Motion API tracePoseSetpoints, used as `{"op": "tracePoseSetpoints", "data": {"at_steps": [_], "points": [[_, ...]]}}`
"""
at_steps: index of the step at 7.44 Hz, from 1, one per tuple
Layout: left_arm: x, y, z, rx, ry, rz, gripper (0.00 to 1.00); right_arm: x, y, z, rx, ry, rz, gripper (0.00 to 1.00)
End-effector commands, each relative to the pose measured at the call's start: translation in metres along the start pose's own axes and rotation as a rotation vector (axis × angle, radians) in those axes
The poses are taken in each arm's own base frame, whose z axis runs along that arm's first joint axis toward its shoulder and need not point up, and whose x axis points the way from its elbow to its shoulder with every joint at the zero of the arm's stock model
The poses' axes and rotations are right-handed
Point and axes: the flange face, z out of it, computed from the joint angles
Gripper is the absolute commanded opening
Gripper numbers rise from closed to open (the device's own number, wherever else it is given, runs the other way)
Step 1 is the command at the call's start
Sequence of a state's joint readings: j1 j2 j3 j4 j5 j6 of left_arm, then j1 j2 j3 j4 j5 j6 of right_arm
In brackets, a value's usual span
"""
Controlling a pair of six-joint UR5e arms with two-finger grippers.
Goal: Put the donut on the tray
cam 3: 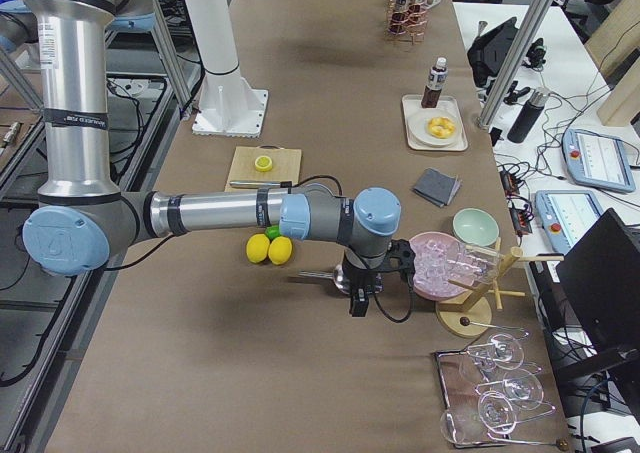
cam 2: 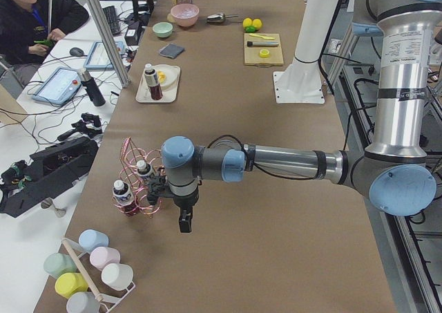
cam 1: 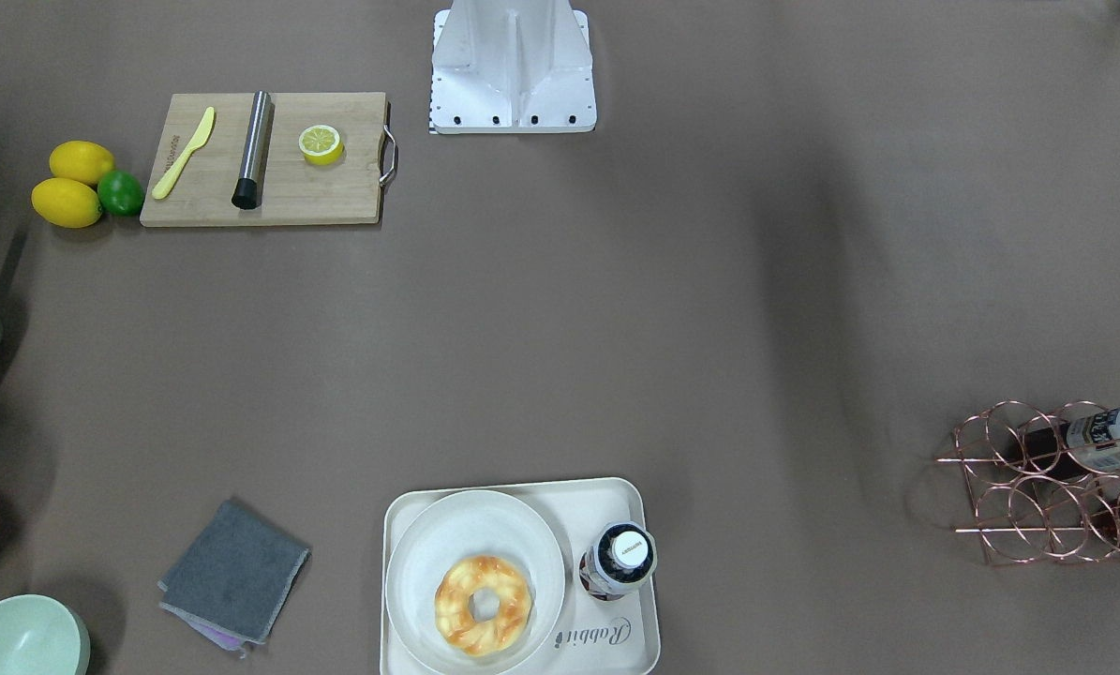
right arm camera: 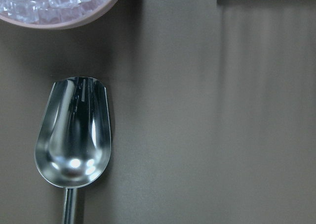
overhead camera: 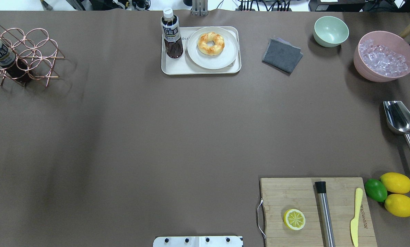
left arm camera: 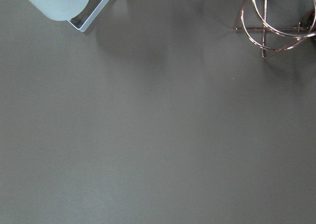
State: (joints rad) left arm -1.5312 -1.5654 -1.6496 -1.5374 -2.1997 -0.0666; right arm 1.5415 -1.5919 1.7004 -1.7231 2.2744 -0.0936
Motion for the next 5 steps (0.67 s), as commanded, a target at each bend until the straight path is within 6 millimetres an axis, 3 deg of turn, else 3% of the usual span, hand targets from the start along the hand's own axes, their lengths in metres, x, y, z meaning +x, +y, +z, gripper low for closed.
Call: {"op": "tracePoseSetpoints", "data": {"at_steps": [1,5], "points": [[0.0020,-0.0015,-0.0037,0.009,0.001,0.004,0.98,0.0031,-0.0004,-0.0010,0.002,-0.001,0.003,1.00],[0.0035,-0.0047,-0.0069,0.017,-0.019,0.012,0.98,0.0038,-0.0004,0.0022,0.000,-0.021,0.007,1.00]]}}
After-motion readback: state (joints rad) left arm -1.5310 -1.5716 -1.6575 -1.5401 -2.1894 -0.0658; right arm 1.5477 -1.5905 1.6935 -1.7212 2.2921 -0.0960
